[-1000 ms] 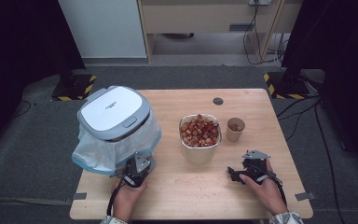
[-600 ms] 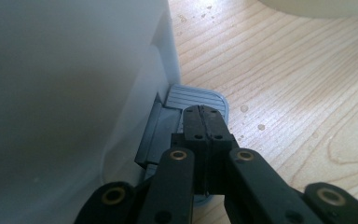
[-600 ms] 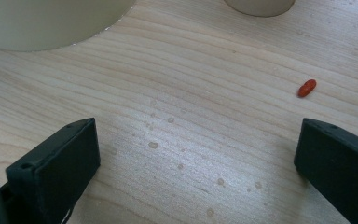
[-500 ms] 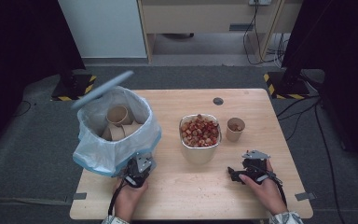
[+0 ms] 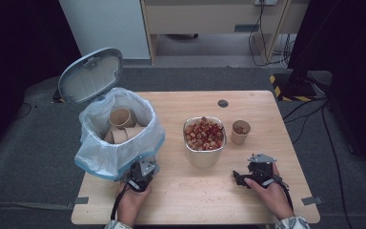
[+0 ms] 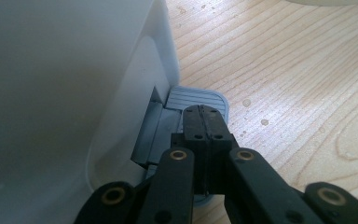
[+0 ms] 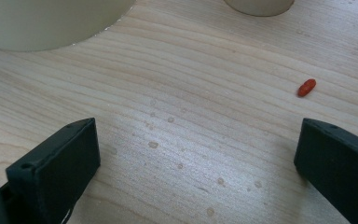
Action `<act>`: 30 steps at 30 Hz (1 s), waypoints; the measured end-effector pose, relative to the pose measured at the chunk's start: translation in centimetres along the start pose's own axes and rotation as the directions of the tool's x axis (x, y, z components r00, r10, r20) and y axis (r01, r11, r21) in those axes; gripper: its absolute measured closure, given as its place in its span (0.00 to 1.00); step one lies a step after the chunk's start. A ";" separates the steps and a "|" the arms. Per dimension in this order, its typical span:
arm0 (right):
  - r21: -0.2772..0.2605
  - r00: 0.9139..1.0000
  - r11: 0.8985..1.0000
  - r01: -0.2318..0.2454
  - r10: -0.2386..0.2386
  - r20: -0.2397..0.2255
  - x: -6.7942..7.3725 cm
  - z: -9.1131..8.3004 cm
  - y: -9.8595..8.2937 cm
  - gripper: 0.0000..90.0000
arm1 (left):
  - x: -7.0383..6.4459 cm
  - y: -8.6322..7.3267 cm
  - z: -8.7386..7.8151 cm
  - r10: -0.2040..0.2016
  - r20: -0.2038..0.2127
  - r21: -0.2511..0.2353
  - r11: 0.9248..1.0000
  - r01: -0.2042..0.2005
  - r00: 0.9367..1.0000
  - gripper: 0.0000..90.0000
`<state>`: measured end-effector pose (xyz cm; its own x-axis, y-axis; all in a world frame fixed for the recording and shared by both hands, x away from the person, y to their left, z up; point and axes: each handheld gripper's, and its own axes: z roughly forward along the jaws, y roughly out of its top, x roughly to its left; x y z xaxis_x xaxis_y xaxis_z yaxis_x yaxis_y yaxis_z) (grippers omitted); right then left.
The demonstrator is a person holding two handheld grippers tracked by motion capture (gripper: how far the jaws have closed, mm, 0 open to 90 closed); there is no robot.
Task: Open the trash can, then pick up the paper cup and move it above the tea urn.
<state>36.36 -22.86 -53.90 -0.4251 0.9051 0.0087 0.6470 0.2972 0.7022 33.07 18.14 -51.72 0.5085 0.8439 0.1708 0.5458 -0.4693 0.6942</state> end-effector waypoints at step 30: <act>-0.091 0.998 0.994 -0.063 0.060 -0.034 -2.2 -3.6 4.7 0.09 | -0.2 0.1 0.1 0.024 -0.017 0.005 1.000 -0.024 1.000 0.99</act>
<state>38.10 -24.55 -48.06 -0.4069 0.9104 0.0747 0.6118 0.2108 0.7624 33.07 17.85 -51.71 0.5102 0.8366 0.1995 0.5368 -0.4910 0.6862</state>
